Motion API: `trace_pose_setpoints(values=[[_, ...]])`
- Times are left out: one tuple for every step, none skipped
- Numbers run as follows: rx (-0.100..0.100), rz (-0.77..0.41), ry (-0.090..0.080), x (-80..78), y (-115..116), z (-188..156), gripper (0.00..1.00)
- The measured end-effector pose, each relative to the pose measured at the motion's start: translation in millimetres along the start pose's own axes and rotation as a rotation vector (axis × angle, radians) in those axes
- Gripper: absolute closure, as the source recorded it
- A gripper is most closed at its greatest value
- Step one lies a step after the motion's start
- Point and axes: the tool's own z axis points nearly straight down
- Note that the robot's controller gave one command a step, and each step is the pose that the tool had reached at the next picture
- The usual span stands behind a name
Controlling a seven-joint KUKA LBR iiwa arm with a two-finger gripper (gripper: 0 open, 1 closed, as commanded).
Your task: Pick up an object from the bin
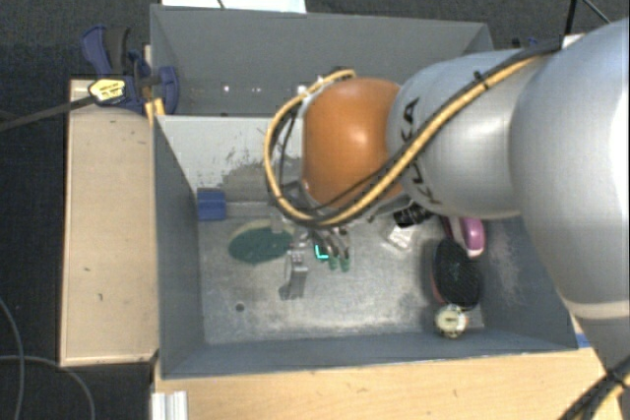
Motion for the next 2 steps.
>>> trace_pose_setpoints(values=[[-0.002, -0.027, -0.013, -39.9, 11.4, 61.6, 0.00], [-0.002, -0.022, -0.009, -38.2, 11.0, 59.9, 1.00]])
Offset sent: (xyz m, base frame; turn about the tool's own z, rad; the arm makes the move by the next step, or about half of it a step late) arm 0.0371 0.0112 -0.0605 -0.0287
